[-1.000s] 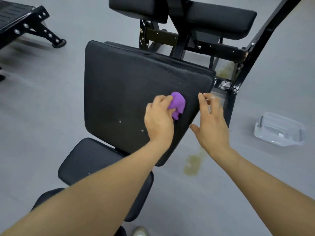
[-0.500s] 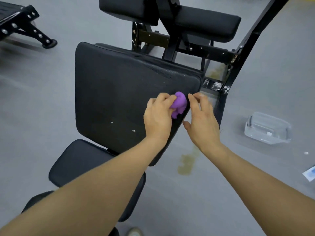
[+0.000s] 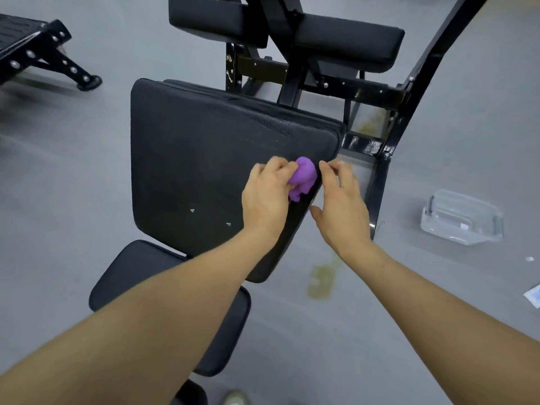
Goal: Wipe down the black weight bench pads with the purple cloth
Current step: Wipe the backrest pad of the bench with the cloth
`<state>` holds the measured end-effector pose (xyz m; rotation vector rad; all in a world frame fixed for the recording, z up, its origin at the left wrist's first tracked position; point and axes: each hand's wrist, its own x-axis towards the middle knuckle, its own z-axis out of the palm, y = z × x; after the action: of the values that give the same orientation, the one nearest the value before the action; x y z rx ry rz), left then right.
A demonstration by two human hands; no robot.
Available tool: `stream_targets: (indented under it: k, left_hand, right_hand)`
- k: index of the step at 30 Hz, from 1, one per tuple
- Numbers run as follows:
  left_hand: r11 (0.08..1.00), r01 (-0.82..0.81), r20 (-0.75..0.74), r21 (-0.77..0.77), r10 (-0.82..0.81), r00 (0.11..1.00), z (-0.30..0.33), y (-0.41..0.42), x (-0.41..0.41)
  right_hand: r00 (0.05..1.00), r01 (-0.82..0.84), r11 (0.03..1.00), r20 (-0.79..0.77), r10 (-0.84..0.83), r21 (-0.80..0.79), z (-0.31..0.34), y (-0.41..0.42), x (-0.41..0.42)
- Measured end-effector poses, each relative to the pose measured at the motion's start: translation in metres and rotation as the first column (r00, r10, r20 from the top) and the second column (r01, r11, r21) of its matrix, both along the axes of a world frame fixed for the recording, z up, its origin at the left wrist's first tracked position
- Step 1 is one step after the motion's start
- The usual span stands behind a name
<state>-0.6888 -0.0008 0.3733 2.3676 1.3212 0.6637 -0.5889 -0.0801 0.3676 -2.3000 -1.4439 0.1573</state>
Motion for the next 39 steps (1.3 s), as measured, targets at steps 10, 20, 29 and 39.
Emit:
stream_targets:
  k: [10, 20, 29, 39]
  left_hand:
    - [0.999, -0.01, -0.18, -0.051, 0.001, 0.984, -0.016, -0.015, -0.039]
    - [0.999, -0.029, -0.161, -0.041, 0.022, 0.987, -0.044, -0.029, -0.059]
    - [0.909, -0.18, -0.174, -0.377, 0.121, 0.977, -0.057, -0.044, -0.083]
    - [0.501, -0.138, 0.182, -0.855, 0.537, 0.824, -0.017, -0.034, -0.091]
  right_hand:
    - [0.998, -0.069, 0.995, -0.015, 0.068, -0.069, -0.008, -0.007, -0.024]
    - [1.0, -0.006, 0.999, -0.012, 0.006, -0.037, -0.025, -0.01, -0.036]
    - [0.993, -0.045, 0.981, -0.12, 0.022, -0.189, -0.022, -0.042, -0.077]
    - [0.96, -0.165, 0.966, -0.256, 0.112, -0.198, 0.009, -0.026, -0.124]
